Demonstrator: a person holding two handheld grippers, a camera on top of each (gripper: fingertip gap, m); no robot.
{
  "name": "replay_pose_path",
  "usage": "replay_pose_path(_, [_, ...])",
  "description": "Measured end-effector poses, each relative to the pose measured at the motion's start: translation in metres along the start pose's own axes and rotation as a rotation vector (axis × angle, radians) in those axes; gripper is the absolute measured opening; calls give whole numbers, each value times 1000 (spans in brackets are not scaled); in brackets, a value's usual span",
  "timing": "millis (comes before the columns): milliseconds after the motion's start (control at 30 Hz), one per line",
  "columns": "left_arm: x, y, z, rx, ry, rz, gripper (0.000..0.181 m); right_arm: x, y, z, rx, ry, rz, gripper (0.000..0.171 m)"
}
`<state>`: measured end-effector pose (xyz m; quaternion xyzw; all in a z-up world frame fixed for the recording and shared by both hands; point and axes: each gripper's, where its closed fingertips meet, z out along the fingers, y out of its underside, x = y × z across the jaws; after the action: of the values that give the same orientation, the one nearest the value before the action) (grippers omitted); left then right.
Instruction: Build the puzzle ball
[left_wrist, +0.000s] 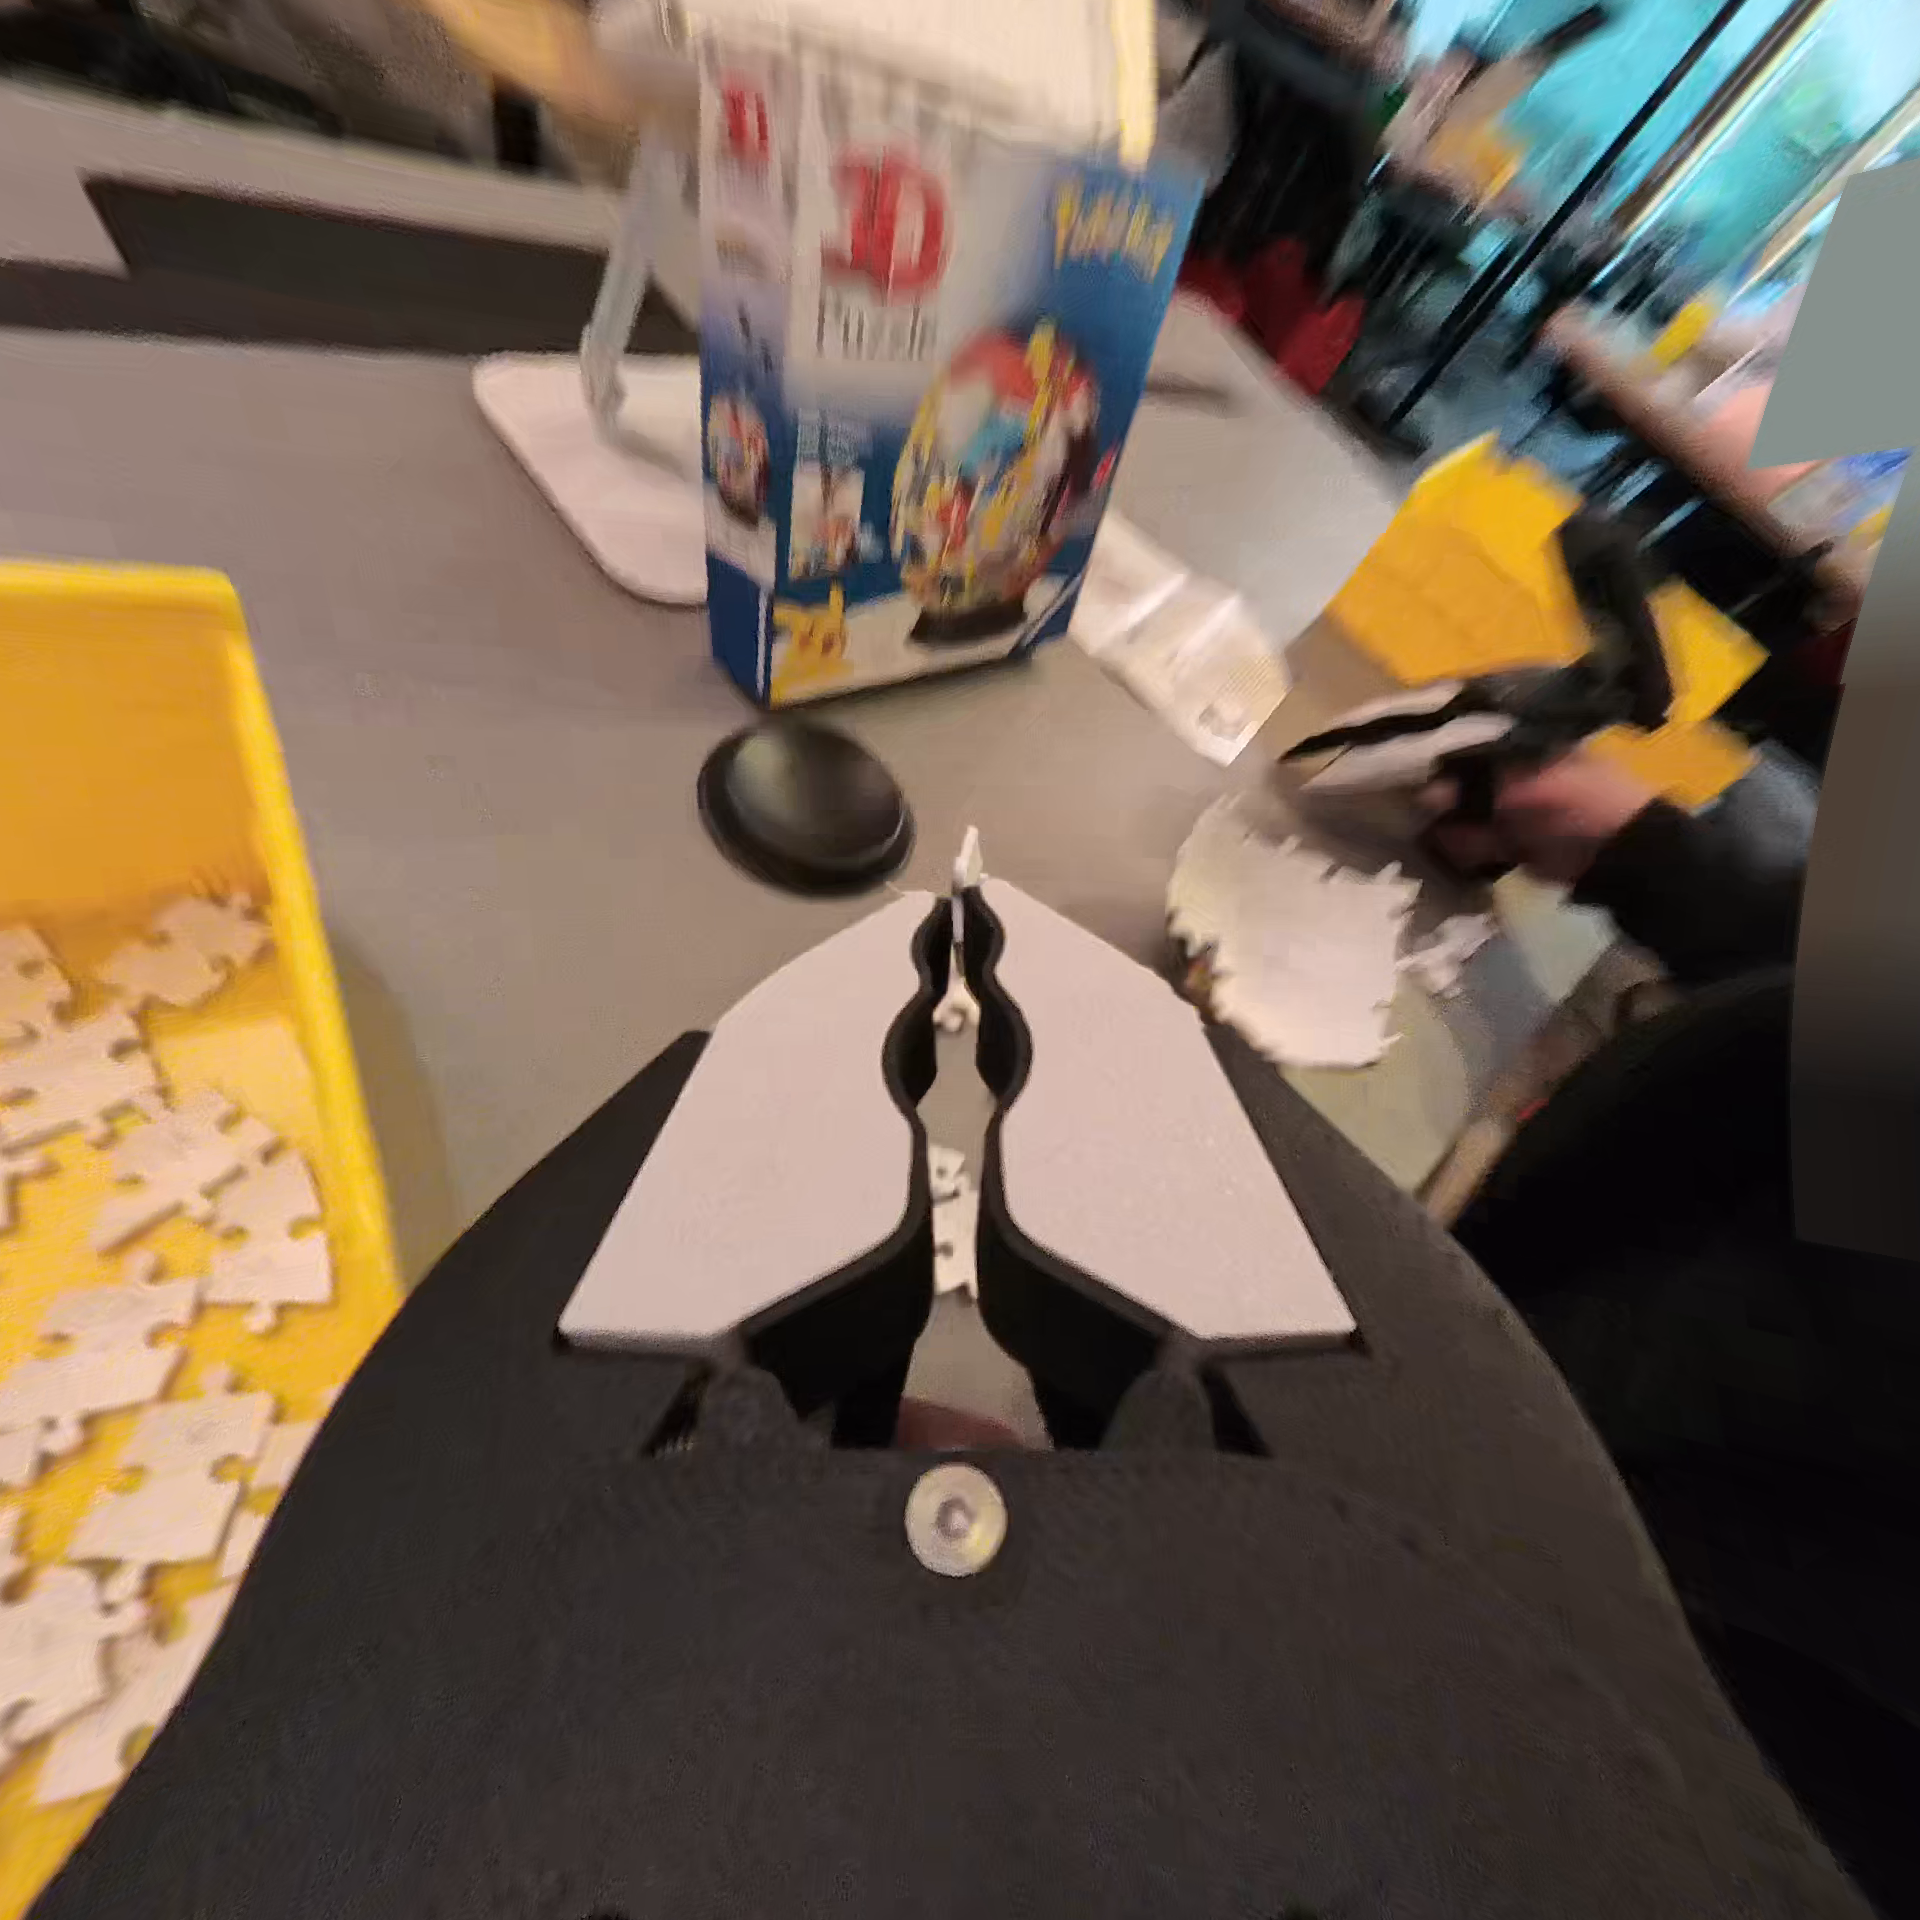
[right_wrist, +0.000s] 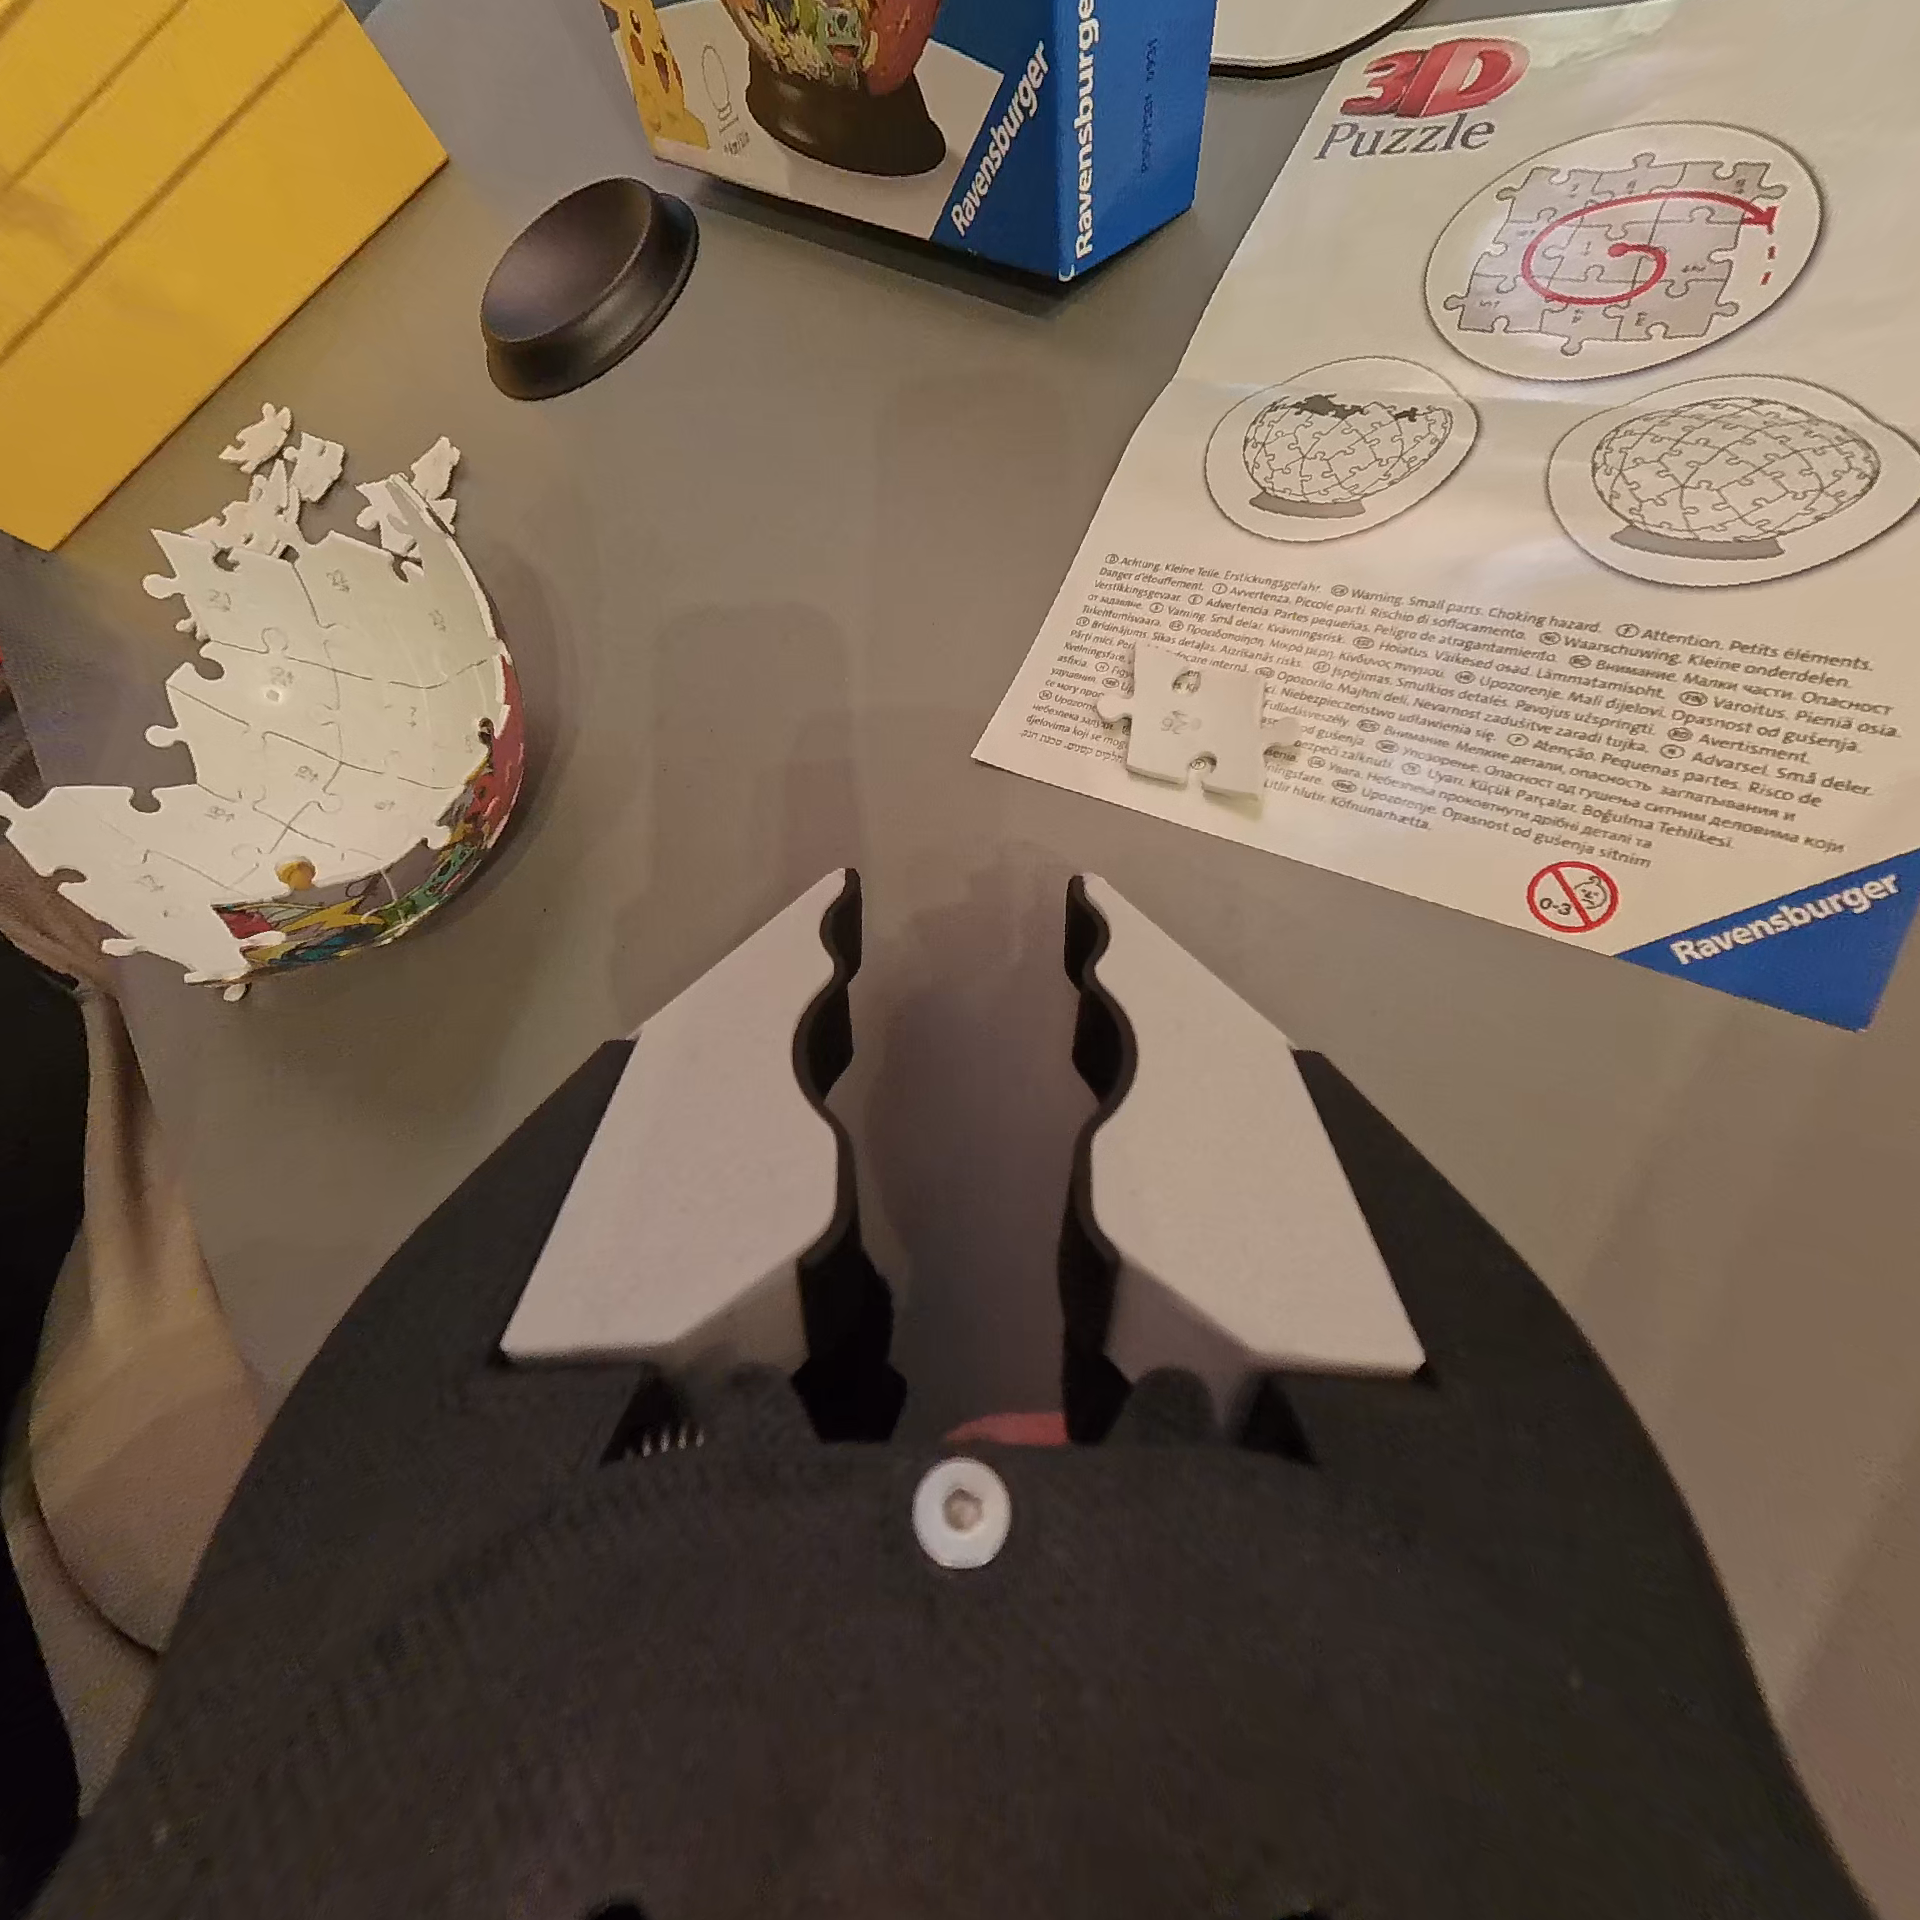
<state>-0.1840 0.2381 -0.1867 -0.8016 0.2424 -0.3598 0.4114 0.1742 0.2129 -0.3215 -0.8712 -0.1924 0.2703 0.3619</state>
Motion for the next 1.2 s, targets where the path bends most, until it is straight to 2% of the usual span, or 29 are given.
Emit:
replay_pose_path(67, [-2,38,23,-78,-72,22,2,0,0,0,-4,0,-2,38])
replay_pose_path(167, [-4,88,47,-184,-87,-45,2,0,0,0,-3,0,-1,38])
replay_pose_path(300, [-15,124,62,-264,-140,-71,3,0,1,1,-4,2,-1,38])
replay_pose_path(367, [-14,123,64,-251,-116,-118,8,1,1,1,-6,5,0,38])
replay_pose_path(433, [-20,120,62,-249,-157,-71,14,1,1,1,-7,8,2,38])
replay_pose_path(567, [-13,95,52,-165,-138,-49,22,2,1,1,-5,13,6,38])
replay_pose_path(700, [11,46,27,-20,-71,25,20,3,0,1,-3,17,9,38])
replay_pose_path(800, [16,-5,-11,129,-105,114,21,4,0,1,-2,22,10,38])
replay_pose_path(867, [-5,-27,-38,183,-219,195,22,4,1,1,-5,25,8,37])
replay_pose_path(967, [-66,-27,-67,152,-408,238,25,5,1,2,-13,30,6,37])
replay_pose_path(1067, [-134,-2,-81,37,-541,204,29,5,2,2,-13,33,6,37])
replay_pose_path(1133, [-173,24,-81,-91,-601,160,37,5,1,2,-12,35,9,37])
replay_pose_path(1200, [-205,43,-80,-168,-662,130,37,6,1,2,-12,38,10,37])
